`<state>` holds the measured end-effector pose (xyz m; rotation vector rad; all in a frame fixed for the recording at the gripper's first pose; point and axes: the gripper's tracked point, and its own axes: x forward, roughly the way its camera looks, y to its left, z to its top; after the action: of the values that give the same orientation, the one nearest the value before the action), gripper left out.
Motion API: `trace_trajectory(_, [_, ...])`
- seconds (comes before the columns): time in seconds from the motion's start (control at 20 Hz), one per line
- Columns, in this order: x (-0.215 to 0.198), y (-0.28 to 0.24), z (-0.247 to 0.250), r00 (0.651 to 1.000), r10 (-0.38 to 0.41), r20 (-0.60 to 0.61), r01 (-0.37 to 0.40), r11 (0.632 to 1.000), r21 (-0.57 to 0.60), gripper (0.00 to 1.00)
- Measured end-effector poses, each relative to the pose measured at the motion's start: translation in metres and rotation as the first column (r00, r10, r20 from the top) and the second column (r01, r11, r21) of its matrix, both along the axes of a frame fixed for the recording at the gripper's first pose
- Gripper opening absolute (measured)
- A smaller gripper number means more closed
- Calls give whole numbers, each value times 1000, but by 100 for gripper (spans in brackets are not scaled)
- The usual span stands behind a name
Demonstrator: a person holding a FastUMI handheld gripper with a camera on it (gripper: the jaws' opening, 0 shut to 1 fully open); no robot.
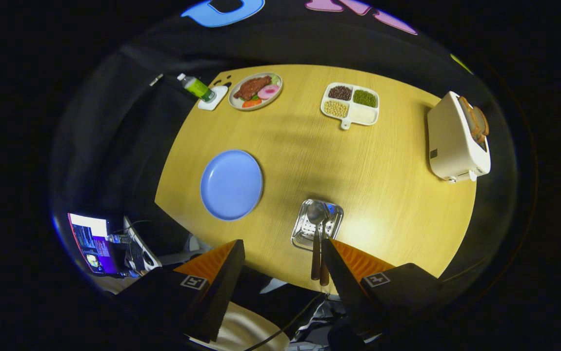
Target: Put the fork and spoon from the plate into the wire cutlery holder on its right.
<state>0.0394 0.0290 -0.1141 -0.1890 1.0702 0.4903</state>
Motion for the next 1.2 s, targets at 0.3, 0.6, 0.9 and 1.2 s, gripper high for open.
trace_trajectory(0.3, [4,8,61,928,-73,367,37,994,104,99])
trace_trajectory(0.6, [-10,10,142,718,-241,652,106,965,241,99])
trace_trajectory(0.9, [-39,26,219,485,-312,817,84,947,311,99])
trace_trajectory(1.2, [-68,37,262,301,-379,875,46,922,384,99])
